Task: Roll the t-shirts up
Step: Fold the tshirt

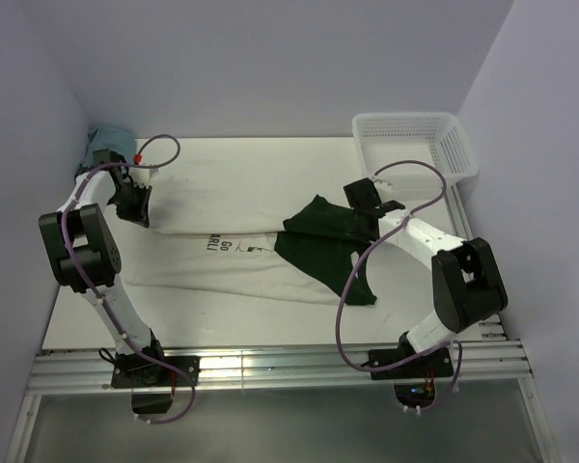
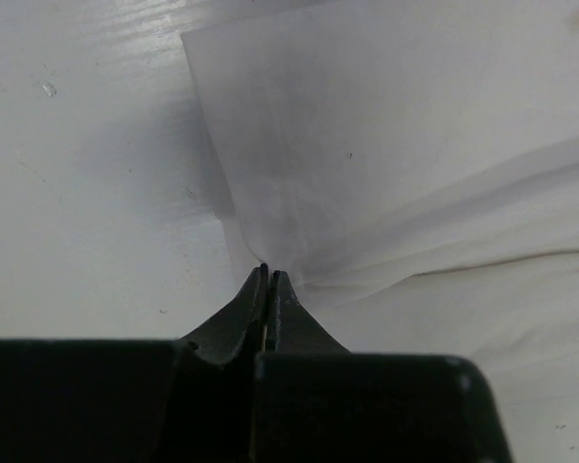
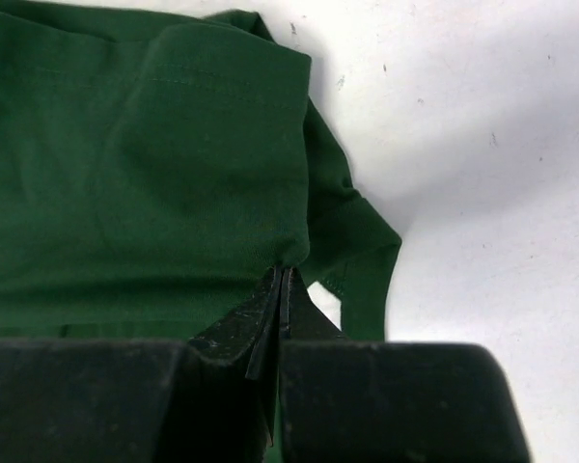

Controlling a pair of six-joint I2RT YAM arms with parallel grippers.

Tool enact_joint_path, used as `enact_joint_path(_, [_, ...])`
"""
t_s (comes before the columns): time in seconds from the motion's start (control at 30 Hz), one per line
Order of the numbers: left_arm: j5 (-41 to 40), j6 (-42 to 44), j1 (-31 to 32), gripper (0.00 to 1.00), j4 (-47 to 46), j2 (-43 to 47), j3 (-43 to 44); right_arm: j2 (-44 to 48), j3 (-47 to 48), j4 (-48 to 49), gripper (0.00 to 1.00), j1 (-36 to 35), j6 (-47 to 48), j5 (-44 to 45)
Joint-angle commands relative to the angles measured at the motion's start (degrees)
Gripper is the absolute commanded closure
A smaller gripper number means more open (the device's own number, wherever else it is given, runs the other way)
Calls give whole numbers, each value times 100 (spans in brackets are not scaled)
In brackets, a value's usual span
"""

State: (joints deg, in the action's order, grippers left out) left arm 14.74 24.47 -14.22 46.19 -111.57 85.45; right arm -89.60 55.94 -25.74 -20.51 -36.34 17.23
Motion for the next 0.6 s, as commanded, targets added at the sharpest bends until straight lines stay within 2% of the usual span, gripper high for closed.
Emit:
enact_joint_path(0.0, [11,199,-116,100,-23,425,-90,391,-31,-10,100,-49,-84,184])
enact_joint_path(0.43, [29,278,-178,99,-163,505,-731,110,-417,130,100,-216,-251,52])
enact_joint_path(0.47, [46,260,-169,93,-163,505,-731,101,-418,148,93,-234,-242,26])
enact_joint_path(0.53, [72,234,-169,89,-181,539,-731,127,-435,165,87,-260,-242,8])
enact_joint_path(0.57, [99,225,-178,85,-172,548,-705,153,-426,174,80,-260,-234,-1])
